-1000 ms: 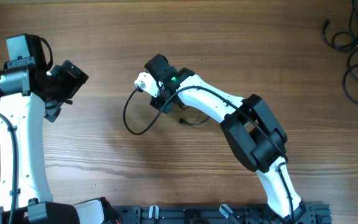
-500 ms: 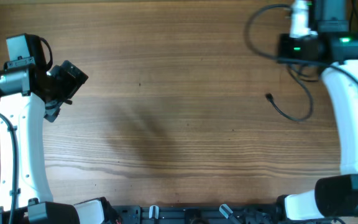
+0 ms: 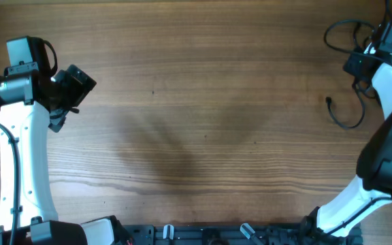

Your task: Untangle cables

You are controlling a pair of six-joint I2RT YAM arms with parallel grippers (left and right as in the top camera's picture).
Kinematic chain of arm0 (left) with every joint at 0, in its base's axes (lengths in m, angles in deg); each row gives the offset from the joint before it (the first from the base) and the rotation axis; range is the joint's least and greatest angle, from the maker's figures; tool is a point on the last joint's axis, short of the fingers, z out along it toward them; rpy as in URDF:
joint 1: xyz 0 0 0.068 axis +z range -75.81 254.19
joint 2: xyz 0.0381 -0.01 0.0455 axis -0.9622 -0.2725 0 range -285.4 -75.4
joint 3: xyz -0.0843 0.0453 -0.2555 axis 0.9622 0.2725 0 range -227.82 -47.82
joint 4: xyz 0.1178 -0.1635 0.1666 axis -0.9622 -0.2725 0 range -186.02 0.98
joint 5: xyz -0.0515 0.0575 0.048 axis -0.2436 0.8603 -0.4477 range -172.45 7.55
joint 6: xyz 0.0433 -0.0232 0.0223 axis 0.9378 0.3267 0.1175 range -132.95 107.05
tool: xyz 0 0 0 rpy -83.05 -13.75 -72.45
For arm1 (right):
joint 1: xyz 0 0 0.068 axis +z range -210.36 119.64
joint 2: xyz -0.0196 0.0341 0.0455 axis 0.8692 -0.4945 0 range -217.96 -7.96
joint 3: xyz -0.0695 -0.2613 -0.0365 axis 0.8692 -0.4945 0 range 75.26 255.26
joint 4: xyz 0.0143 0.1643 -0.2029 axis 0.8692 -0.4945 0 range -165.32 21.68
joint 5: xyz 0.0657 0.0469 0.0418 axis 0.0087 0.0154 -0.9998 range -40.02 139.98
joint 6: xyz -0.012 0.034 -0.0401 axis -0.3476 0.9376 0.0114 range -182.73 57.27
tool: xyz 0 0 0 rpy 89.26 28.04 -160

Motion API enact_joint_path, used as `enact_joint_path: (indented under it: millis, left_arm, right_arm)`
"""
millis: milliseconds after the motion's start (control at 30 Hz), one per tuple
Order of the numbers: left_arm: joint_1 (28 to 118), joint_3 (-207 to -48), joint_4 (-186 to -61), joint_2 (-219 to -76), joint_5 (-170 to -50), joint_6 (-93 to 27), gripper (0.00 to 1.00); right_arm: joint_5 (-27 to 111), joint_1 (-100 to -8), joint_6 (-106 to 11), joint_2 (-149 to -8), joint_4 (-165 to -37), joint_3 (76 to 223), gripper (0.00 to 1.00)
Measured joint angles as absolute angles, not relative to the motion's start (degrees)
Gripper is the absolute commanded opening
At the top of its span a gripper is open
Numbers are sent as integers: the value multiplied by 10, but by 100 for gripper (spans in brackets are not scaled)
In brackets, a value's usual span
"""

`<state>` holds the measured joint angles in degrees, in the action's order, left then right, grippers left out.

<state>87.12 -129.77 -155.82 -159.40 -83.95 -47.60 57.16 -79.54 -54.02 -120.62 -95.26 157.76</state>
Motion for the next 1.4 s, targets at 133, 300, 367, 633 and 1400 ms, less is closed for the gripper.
enact_joint_path:
  millis: [133, 300, 367, 633, 1400]
  left_arm:
    - [871, -1298, -1558, -1594, -839, -476, 100]
    - [871, -1297, -1556, -1594, -839, -476, 100]
    - [871, -1297, -1555, -1594, -839, -476, 100]
    - [871, -1297, -1555, -1594, -838, -476, 100]
    - [871, -1297, -1555, -1595, -838, -476, 100]
  right_arm:
    - [591, -795, -545, -1211, -962, 1578, 100]
    - [574, -795, -505, -1210, -1130, 1613, 100]
    - [531, -795, -504, -1196, -1193, 1660, 100]
    - [410, -642, -628, -925, -1254, 1729, 100]
    - [386, -510, -619, -820, -1288, 1667, 100]
